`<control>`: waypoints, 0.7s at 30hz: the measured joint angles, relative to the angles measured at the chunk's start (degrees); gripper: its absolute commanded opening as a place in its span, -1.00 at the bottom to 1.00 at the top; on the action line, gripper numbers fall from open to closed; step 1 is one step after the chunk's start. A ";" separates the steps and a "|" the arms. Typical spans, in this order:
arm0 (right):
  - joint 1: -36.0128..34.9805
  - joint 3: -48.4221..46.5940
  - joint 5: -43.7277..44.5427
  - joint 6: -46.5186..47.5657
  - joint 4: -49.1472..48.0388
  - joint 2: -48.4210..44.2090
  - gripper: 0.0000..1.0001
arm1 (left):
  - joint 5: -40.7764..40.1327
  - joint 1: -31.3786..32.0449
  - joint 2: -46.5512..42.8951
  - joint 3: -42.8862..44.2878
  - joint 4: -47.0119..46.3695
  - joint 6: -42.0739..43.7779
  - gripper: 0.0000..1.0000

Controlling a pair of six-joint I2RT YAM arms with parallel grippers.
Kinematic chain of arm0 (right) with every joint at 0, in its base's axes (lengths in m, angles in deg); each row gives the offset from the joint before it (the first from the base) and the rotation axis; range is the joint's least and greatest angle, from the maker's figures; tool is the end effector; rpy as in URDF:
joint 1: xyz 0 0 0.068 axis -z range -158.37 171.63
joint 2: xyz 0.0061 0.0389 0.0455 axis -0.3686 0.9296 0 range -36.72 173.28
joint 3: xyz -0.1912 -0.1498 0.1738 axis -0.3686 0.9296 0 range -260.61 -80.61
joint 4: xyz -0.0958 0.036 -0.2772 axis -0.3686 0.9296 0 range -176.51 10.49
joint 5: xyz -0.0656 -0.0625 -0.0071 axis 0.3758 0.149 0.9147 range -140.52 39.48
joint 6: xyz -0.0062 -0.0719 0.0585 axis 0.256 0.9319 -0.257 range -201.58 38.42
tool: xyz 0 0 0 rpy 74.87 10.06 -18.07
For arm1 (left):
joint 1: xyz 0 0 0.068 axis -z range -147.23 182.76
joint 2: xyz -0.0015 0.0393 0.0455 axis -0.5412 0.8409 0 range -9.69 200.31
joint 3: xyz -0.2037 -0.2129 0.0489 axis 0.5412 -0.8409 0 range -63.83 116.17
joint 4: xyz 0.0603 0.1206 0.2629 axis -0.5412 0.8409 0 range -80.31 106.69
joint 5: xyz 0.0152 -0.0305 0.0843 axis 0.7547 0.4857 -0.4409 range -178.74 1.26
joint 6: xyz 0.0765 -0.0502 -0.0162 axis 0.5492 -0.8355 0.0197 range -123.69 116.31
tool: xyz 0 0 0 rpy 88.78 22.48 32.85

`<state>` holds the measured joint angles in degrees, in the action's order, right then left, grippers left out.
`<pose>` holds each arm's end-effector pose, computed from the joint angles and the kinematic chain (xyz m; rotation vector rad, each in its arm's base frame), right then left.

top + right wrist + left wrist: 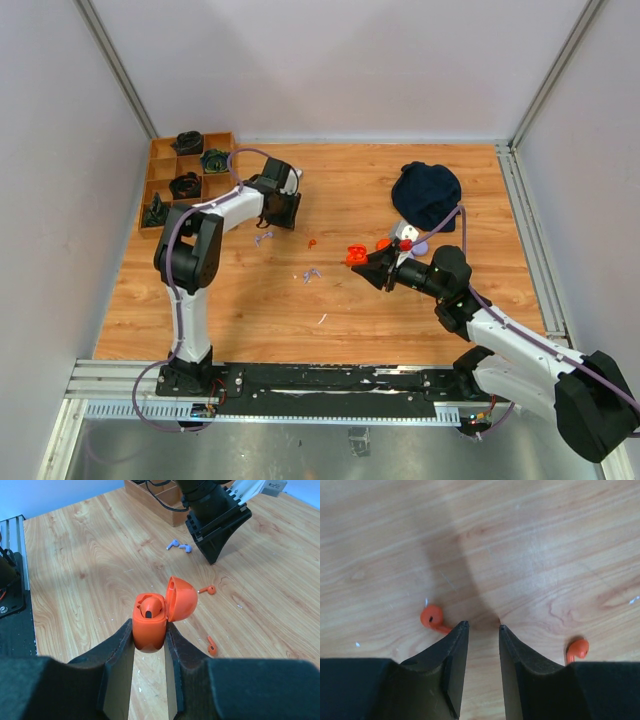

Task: Insert the wireless bluetooth earbuds into the charging case
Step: Pick up the earbud from the center of the board.

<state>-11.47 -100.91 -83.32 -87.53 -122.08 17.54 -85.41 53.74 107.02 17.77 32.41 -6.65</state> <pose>0.1940 0.1805 0.2462 -0.8258 1.4071 0.9699 0.4641 -0.1831 0.1273 0.4276 2.5592 -0.2291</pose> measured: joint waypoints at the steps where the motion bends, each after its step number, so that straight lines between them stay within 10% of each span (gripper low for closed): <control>1: 0.00 0.00 0.00 0.00 0.02 0.00 -0.89 | 0.00 0.09 -0.42 -0.44 0.48 0.00 -0.25; 21: 0.00 0.00 0.61 0.39 1.27 -0.70 -0.89 | -14.23 -0.44 -4.11 3.69 7.63 -16.39 -0.10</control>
<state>-11.47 -100.91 -82.71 -87.14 -120.81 16.84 -99.64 53.30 102.91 21.47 40.04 -23.04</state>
